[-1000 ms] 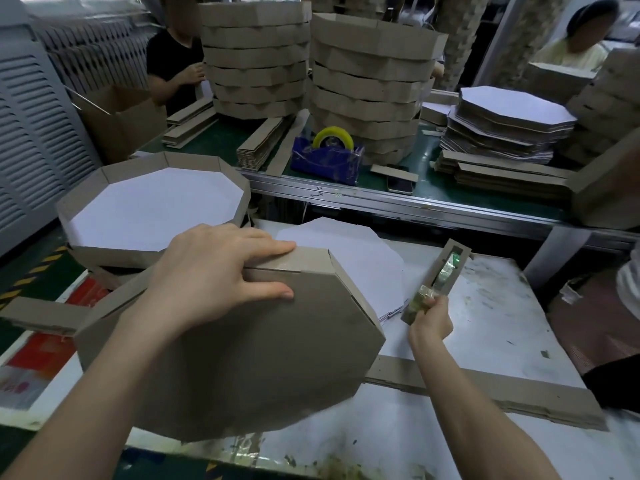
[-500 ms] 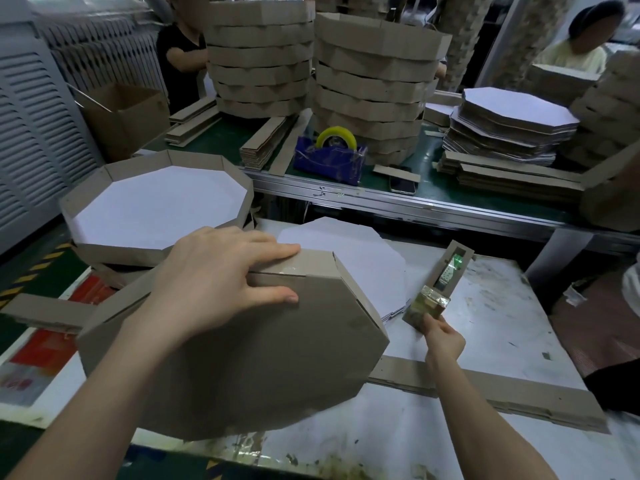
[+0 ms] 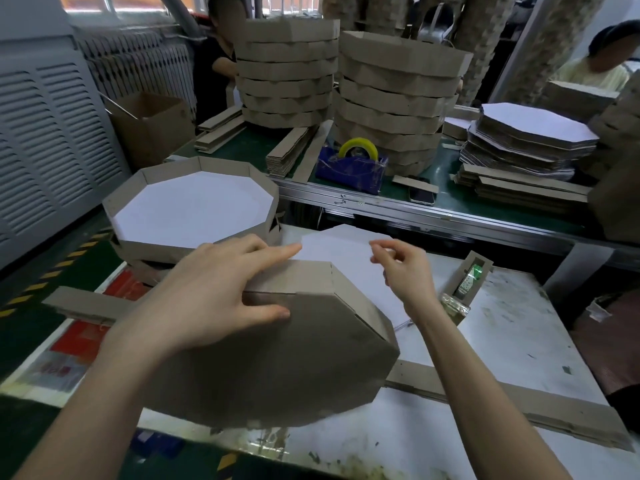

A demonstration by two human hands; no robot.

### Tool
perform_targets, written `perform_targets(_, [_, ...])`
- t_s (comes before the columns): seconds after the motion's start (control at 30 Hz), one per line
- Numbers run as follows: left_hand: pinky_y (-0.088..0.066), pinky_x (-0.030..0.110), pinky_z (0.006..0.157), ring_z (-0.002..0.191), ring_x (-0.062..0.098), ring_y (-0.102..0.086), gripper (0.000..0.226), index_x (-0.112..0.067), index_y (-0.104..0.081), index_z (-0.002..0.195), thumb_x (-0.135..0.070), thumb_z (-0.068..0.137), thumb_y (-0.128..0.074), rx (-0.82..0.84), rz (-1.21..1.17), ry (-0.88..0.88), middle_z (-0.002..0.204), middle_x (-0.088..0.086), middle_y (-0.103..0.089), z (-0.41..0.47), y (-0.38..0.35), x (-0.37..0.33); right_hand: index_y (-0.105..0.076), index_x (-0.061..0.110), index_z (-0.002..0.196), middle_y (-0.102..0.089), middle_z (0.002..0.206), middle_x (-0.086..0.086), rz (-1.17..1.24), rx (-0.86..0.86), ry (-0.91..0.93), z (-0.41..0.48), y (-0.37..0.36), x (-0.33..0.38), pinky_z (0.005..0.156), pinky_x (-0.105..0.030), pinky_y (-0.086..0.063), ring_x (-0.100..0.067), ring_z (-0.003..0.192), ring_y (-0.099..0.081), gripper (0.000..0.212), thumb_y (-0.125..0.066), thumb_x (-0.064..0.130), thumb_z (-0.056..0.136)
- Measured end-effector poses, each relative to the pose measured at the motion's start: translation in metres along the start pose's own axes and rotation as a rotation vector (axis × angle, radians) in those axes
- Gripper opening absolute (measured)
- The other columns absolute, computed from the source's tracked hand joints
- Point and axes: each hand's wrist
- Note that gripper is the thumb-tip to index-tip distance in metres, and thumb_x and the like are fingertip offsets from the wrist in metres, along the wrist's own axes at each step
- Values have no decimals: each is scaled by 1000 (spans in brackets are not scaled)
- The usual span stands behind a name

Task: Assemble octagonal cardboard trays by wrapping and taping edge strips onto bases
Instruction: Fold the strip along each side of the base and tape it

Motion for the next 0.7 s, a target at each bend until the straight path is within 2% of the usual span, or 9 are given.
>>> perform_targets(0.07, [-41, 24, 83, 102, -1, -39, 83, -58, -8, 146, -77, 73, -45, 10, -16, -5, 118, -31, -33, -6, -1, 0, -57, 20, 138, -68, 71, 3, -74, 117, 98, -8, 0, 33, 49, -15, -40, 3, 51, -52, 39, -60, 20, 99])
perform_targets(0.1, [-44, 26, 84, 104, 1, -42, 84, -56, -8, 146, -77, 73, -46, 13, -27, -12, 119, -30, -33, -8, -1, -2, -38, 24, 150, -68, 68, 4, -80, 193, 105, -13, 0, 47, 49, -18, -41, 0, 51, -50, 56, -60, 22, 99])
perform_targets(0.17, [-48, 30, 83, 105, 6, -47, 88, -55, -7, 146, -84, 70, -42, 0, -26, -20, 122, -27, -35, -11, -4, -7, -15, 25, 158, -71, 71, 6, -108, 287, 155, -23, 0, 70, 53, -24, -45, -1, 55, -51, 73, -59, 24, 100])
perform_targets(0.2, [-48, 30, 81, 104, 8, -49, 91, -55, -6, 146, -87, 68, -38, -16, -11, -19, 124, -25, -37, -11, -6, -9, -15, 25, 158, -72, 75, 9, -136, 297, 203, -28, 0, 78, 57, -25, -47, 1, 57, -53, 72, -58, 25, 100])
perform_targets(0.27, [-46, 30, 78, 102, 10, -50, 96, -53, -4, 147, -90, 64, -34, -59, 14, -12, 125, -21, -40, -13, -8, -9, -30, 27, 154, -74, 80, 8, -122, 324, 260, -36, 3, 93, 60, -21, -46, 1, 56, -52, 61, -58, 25, 100])
perform_targets(0.4, [-49, 34, 81, 107, 15, -54, 102, -51, 3, 147, -91, 61, -34, -140, 6, -17, 133, -18, -45, -16, -12, -5, -53, 34, 134, -71, 74, 2, 78, 419, 244, -51, 6, 115, 49, -16, -38, -6, 53, -41, 37, -59, 24, 99])
perform_targets(0.5, [-53, 38, 83, 112, 18, -57, 112, -50, 14, 146, -91, 59, -44, -181, -41, -8, 140, -15, -49, -15, -14, -6, -62, 30, 125, -68, 74, 0, 174, 516, 255, -60, 1, 123, 47, -18, -35, -8, 52, -39, 29, -58, 18, 100])
perform_targets(0.63, [-56, 39, 78, 103, 17, -65, 128, -47, 37, 137, -89, 51, -48, -213, -121, 45, 130, -11, -59, -11, -15, -8, -65, 23, 124, -69, 74, 0, 86, 588, 236, -63, -5, 124, 46, -16, -35, -7, 51, -41, 27, -58, 14, 100])
perform_targets(0.7, [-57, 41, 76, 102, 19, -67, 129, -48, 37, 137, -87, 50, -49, -245, -135, 32, 130, -7, -62, -11, -15, -8, -65, 24, 124, -69, 73, -2, 23, 628, 210, -63, -4, 121, 47, -16, -36, -6, 49, -43, 27, -59, 15, 99])
Point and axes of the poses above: each hand's wrist, its own z-axis towards the middle knuckle, its own y-axis out of the back of the hand, x = y × z
